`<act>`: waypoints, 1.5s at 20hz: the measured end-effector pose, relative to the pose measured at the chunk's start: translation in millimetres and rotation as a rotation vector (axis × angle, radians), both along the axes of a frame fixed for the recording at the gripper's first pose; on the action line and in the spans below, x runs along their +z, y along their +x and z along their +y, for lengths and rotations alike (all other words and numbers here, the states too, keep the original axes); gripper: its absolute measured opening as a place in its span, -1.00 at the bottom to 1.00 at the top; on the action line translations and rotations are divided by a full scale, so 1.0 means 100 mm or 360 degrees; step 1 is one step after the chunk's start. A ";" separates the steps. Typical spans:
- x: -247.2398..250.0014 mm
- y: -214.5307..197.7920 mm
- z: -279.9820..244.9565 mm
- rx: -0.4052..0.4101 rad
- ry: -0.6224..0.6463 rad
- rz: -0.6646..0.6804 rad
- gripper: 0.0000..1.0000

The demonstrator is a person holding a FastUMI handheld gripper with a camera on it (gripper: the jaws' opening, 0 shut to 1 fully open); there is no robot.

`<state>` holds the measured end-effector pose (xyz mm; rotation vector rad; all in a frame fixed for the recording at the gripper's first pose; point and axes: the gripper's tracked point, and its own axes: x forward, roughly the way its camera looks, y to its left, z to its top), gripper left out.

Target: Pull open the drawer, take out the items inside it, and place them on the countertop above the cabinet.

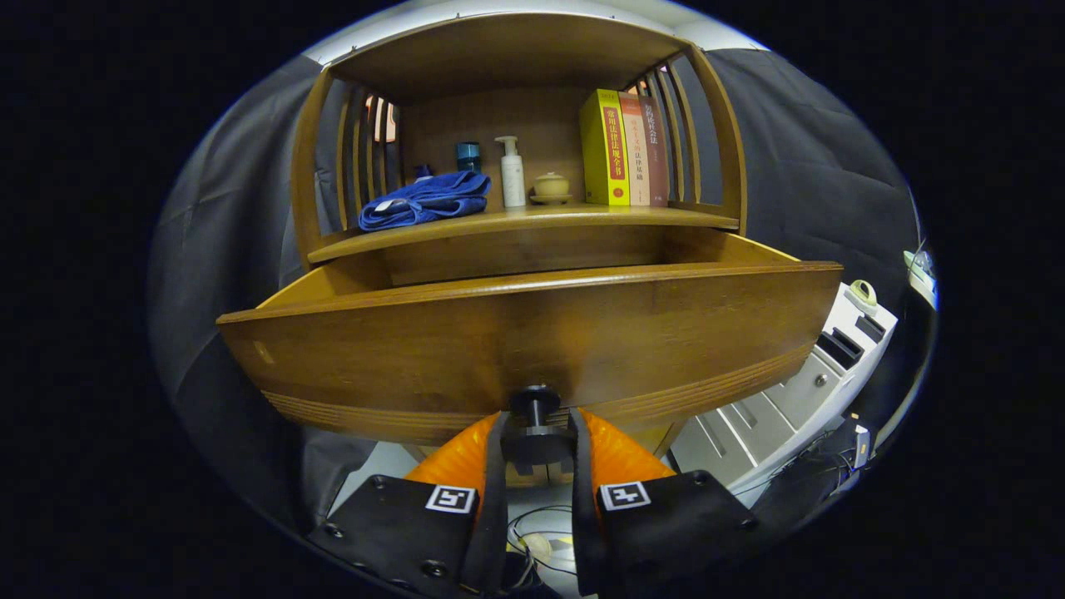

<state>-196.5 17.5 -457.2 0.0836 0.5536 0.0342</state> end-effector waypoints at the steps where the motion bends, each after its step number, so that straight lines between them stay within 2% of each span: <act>1: 0.02 -0.03 -0.01 -0.0002 0.0004 -0.0002 -0.18; 12: 0.07 -0.45 -0.07 -0.0025 -0.0011 0.0030 -0.19; 17: 0.08 -0.50 -0.10 -0.0068 0.0026 0.0021 -0.17; 20: 0.29 -0.56 -0.25 -0.0113 0.0019 0.0001 0.19; 23: 0.69 -0.53 -0.44 -0.0196 0.0038 -0.0049 0.78; 26: 1.26 -0.40 -0.61 -0.0253 -0.0004 -0.0167 0.86; 30: 1.94 -0.10 -0.62 -0.0230 -0.0027 -0.0243 0.95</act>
